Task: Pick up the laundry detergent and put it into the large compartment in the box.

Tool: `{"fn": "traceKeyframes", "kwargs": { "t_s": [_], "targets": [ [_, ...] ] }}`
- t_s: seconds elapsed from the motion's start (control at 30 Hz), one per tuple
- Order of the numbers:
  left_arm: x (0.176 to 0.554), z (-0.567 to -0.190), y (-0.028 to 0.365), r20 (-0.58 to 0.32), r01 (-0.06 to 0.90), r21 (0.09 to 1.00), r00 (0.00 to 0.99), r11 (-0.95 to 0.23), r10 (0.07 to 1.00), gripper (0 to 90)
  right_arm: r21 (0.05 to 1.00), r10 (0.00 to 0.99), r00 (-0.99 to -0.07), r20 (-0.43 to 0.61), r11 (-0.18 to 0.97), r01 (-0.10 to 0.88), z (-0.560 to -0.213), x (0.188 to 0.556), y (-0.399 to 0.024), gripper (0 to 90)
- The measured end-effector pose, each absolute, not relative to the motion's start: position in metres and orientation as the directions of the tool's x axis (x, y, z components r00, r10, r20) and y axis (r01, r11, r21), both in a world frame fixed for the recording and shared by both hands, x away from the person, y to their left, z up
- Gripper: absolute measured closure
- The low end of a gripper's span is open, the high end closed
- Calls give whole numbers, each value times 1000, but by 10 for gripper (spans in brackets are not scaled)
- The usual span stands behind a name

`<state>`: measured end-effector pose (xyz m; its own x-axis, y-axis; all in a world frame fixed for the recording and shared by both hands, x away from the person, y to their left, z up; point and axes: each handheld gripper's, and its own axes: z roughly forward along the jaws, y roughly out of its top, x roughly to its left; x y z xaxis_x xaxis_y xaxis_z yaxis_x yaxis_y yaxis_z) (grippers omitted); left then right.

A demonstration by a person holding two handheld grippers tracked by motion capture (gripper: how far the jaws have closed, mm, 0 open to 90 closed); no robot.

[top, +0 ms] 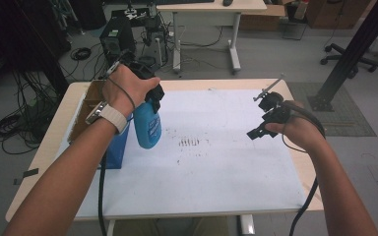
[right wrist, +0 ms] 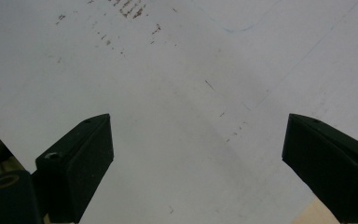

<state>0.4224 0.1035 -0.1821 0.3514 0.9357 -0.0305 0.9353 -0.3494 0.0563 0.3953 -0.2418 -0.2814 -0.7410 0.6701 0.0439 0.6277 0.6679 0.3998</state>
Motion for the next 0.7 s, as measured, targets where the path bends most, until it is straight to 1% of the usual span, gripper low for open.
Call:
{"fn": "traceKeyframes", "kwargs": {
  "t_s": [0.27, 0.7],
  "targets": [
    [419, -169, 105, -43, 938, 80, 342, -338, 939, 374, 403, 669, -742, 43, 668, 625, -280, 396, -240, 88],
    [415, -149, 114, -25, 940, 90, 334, -330, 942, 374, 405, 669, -742, 40, 668, 624, -279, 395, -240, 88]
  ]
}}
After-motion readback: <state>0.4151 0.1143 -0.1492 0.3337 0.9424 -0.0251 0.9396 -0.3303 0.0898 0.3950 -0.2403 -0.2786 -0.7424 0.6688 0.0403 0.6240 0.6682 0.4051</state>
